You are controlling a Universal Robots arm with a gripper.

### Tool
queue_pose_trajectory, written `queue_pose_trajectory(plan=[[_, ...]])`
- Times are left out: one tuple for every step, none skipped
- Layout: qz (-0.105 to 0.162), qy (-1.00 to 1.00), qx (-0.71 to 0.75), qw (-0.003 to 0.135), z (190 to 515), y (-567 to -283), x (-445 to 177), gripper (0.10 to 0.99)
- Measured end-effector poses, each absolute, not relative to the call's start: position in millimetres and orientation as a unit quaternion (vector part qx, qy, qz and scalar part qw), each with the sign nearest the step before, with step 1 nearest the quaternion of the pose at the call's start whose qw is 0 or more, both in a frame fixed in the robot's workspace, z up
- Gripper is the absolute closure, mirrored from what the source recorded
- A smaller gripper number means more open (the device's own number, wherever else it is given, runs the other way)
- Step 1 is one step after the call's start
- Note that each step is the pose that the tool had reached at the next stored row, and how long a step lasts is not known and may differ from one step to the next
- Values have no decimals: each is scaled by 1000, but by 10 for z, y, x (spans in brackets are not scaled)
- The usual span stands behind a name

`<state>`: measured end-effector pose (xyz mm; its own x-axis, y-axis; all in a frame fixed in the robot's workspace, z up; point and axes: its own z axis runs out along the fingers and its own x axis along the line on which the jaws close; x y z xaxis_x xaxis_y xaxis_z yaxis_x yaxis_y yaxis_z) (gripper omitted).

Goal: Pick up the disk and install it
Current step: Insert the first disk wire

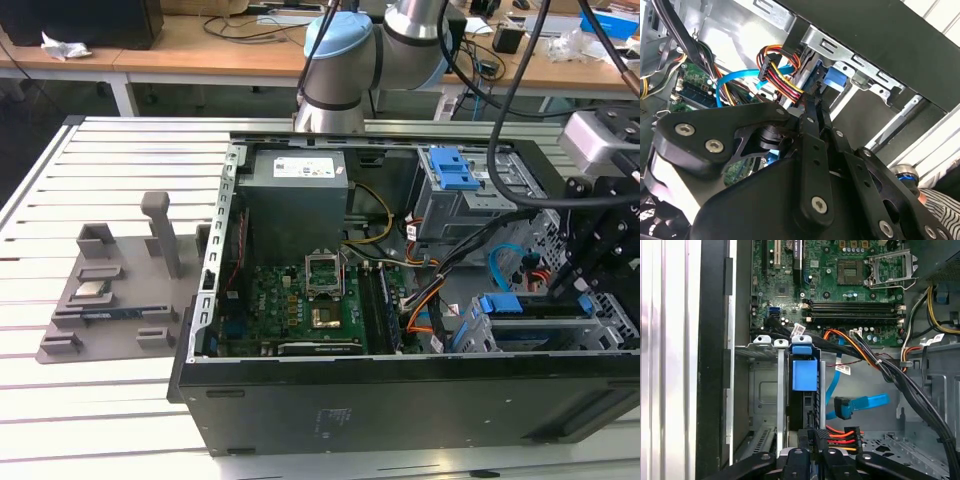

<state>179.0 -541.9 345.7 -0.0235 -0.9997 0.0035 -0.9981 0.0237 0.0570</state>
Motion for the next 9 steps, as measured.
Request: queue_pose_trajectory(plan=[[-19,-716,698,21,3454,-5412,1791,922],[-19,-718,695,21,3448,-5401,1793,922],[-19,-722,691,21,3444,-5399,1794,922],[-19,-727,686,21,3442,-5398,1798,922],[-20,-729,684,21,3439,-5397,1804,922],[-19,-729,684,21,3438,-5397,1809,922],[-20,-729,684,21,3438,-5398,1814,922],[-20,-729,684,21,3438,-5398,1820,922],[-20,-729,684,21,3438,-5398,1822,922]])
